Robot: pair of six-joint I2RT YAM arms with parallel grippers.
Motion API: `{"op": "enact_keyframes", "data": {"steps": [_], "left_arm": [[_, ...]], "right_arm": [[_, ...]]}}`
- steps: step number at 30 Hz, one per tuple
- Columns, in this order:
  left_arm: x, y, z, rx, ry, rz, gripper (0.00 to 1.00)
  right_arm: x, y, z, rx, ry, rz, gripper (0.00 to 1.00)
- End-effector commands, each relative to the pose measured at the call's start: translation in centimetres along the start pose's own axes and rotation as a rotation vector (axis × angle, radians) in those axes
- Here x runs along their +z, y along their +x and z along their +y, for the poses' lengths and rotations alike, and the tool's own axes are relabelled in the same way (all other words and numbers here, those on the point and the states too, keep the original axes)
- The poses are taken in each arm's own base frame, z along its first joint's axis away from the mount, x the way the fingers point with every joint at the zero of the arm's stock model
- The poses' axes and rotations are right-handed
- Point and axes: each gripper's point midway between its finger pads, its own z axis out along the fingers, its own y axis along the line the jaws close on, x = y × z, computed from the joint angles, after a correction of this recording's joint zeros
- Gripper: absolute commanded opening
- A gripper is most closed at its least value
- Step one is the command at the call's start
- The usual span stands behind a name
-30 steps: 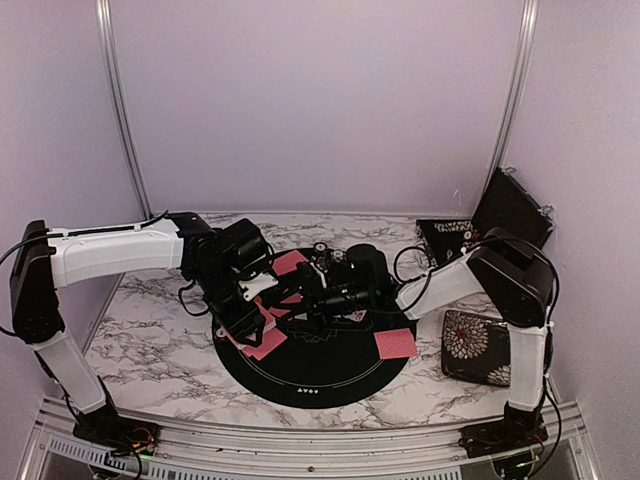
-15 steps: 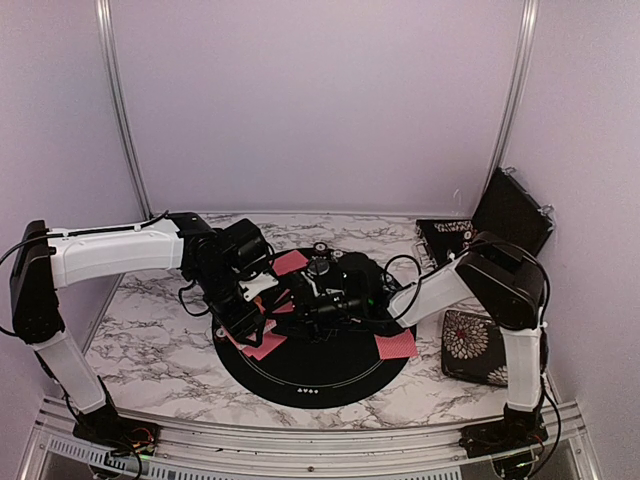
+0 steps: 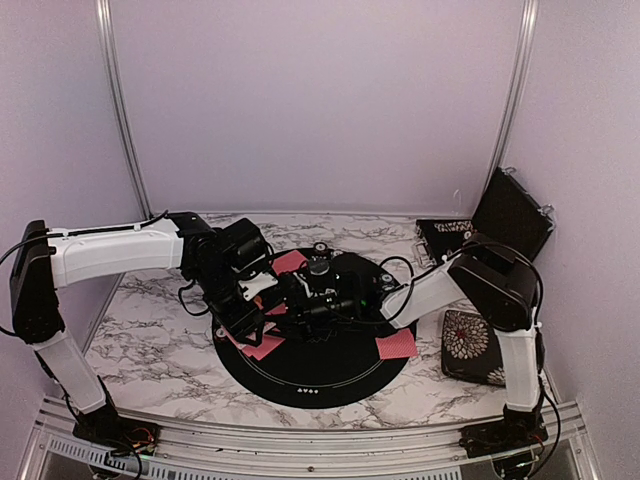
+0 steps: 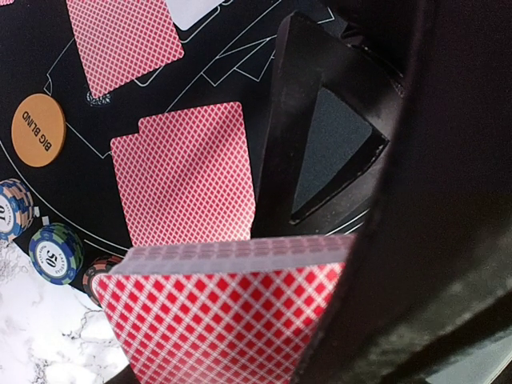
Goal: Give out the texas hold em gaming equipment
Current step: Pick up the poker card from the face-down deck piles.
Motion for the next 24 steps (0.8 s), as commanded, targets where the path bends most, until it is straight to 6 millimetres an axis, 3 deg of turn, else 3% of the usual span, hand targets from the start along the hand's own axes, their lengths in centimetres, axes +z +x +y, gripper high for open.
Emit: {"op": "enact_keyframes", "data": {"steps": [1,13,24], "left_arm": [[-1.1,-0.4,-0.4,0.007,0.012,-0.039,0.55],[-1.3,-0.4,-0.3,0.008,0.011,-0.044,0.55],[-1.2,-0.4,-0.3,0.006,0.009,-0.044,0.55]], "right_arm": [[1.0,-0.1,0.9,-0.030,-0.023,0.014,0.56],[0.5,-0.3,-0.8,-0.004,0.030,-0.012,0.47],[-0.6,-0.8,-1.3,-0.010,0.063,-0.041,0.44]]}}
